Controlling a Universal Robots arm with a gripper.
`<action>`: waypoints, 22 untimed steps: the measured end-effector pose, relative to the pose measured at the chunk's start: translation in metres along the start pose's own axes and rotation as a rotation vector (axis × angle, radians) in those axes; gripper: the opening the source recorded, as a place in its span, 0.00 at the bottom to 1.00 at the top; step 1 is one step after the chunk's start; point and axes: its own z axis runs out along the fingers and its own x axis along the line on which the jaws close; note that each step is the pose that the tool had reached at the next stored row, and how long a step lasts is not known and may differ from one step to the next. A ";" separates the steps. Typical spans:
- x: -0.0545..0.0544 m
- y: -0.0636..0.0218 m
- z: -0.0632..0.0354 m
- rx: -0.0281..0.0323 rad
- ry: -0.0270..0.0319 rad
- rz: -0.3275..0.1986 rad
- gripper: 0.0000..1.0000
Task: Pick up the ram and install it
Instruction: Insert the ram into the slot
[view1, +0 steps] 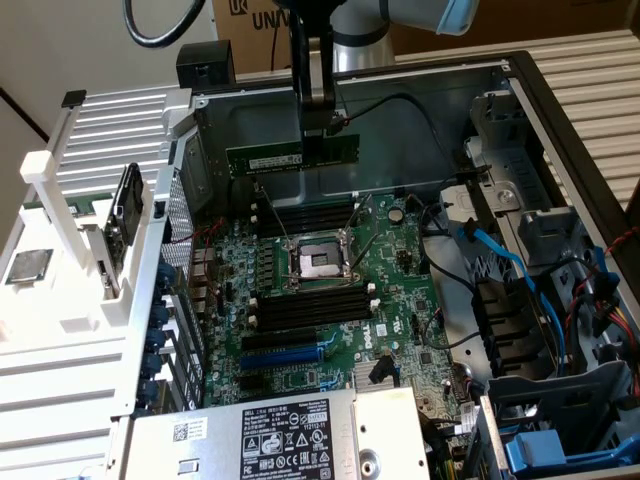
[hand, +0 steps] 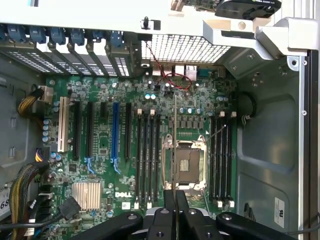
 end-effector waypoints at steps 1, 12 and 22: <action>0.000 0.0000 0.0001 0.0003 0.0000 0.000 0.13; -0.005 -0.0004 0.0047 0.0059 0.0211 0.003 0.13; -0.004 -0.0006 0.0130 0.0304 0.0197 0.017 0.13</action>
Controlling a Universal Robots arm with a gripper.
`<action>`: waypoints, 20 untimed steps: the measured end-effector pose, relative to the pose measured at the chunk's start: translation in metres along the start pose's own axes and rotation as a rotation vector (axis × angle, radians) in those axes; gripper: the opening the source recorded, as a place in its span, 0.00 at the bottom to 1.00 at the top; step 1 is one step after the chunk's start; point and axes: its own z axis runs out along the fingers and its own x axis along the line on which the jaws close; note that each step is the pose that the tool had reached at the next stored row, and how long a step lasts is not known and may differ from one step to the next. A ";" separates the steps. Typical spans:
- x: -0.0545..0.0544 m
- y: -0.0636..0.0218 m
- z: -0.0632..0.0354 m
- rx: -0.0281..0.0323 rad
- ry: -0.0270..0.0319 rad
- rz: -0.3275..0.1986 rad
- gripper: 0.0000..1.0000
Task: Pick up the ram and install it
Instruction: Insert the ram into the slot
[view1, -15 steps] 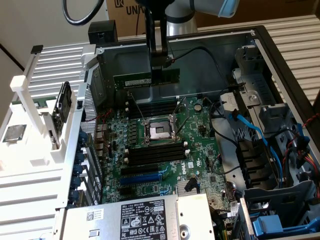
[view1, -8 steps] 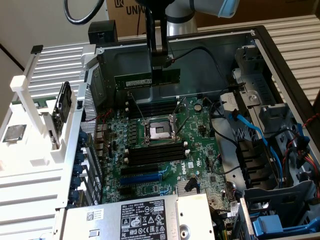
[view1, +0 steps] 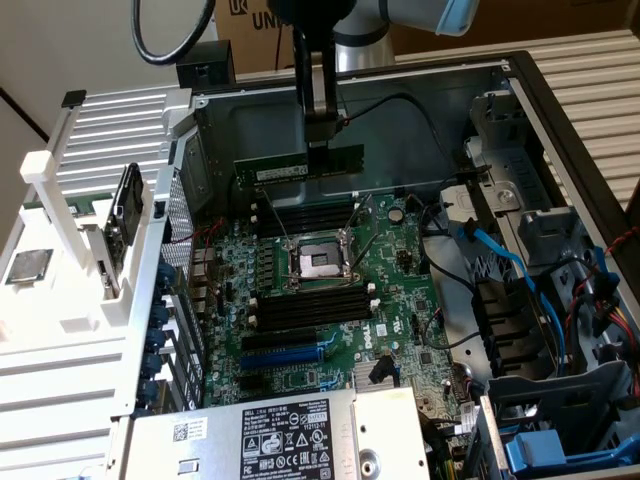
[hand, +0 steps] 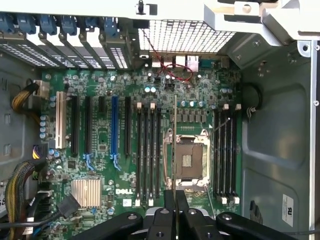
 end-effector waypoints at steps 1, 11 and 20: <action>0.001 0.0000 0.0002 0.0002 -0.0009 0.000 0.13; 0.007 -0.0002 0.0170 0.0037 -0.0067 0.030 0.13; 0.014 -0.0004 0.0330 0.0053 -0.0140 0.058 0.13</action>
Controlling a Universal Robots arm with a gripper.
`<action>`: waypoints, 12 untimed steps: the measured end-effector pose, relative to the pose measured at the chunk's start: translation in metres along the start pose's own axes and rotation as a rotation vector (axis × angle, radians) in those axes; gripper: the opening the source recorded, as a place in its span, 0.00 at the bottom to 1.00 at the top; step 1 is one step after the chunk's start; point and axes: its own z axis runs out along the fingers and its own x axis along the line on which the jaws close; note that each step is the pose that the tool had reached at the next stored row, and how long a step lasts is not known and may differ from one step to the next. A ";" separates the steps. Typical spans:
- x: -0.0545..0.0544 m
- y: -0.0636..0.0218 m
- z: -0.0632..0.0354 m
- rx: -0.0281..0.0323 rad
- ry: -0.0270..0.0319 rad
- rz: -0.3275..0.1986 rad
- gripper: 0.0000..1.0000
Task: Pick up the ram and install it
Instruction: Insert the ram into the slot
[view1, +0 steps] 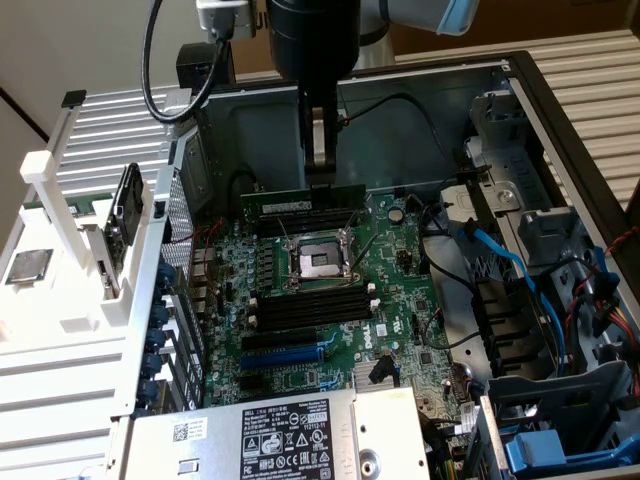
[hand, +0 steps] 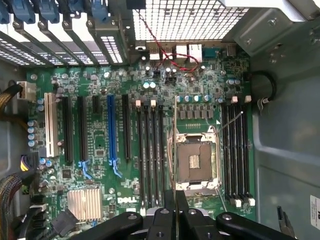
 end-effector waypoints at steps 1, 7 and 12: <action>0.002 -0.0002 0.0017 -0.0001 -0.0026 0.000 0.13; 0.010 -0.0009 0.0153 -0.0017 -0.0252 -0.001 0.13; 0.010 -0.0023 0.0171 -0.0024 -0.0200 -0.013 0.13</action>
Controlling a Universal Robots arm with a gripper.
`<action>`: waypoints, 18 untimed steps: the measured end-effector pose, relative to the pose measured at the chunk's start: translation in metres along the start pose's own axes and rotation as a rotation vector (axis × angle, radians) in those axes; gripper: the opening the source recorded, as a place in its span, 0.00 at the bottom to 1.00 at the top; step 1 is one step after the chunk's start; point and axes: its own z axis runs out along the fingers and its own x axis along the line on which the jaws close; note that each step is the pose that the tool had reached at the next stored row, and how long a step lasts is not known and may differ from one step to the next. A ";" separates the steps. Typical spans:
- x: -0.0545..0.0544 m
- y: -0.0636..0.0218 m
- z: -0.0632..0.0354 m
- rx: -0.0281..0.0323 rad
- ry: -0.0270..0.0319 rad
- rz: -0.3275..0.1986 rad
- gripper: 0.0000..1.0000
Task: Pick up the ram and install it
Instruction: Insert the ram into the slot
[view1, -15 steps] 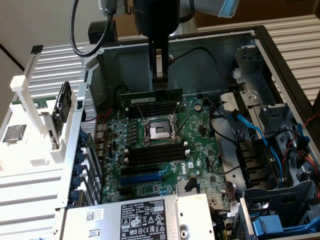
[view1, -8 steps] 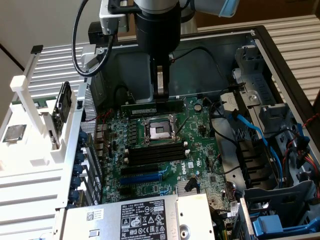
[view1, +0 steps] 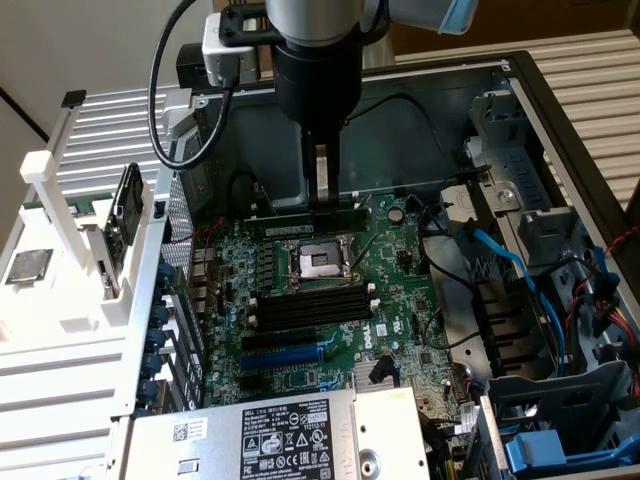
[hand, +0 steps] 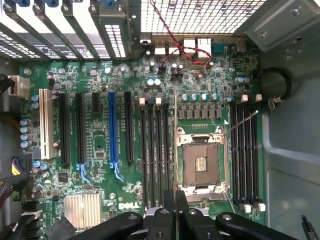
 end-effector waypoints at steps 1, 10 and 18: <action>0.000 -0.0004 0.0005 -0.0001 0.0024 -0.002 0.13; 0.000 -0.0027 0.0113 -0.0009 0.0197 -0.018 0.13; 0.004 -0.0034 0.0210 -0.0035 0.0209 -0.046 0.13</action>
